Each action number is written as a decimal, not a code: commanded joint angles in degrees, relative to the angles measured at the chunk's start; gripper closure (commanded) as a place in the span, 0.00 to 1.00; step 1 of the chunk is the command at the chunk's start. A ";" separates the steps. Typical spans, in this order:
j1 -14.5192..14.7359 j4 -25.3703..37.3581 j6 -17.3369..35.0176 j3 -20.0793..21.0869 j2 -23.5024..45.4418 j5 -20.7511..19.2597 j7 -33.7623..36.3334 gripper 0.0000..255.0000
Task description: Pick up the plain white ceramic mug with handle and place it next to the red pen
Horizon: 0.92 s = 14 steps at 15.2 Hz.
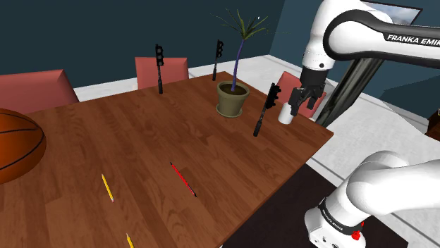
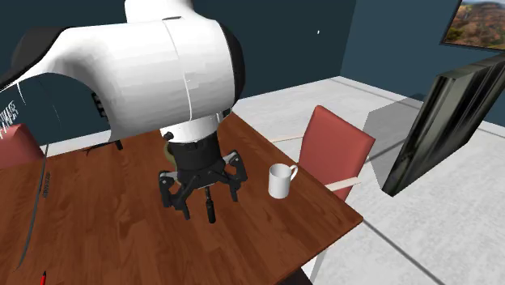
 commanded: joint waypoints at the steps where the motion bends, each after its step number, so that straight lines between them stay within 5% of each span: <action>1: 0.00 0.00 0.00 0.00 0.00 0.00 0.00 0.00; 14: -2.57 1.77 15.94 -14.51 17.07 -9.74 -23.20 0.00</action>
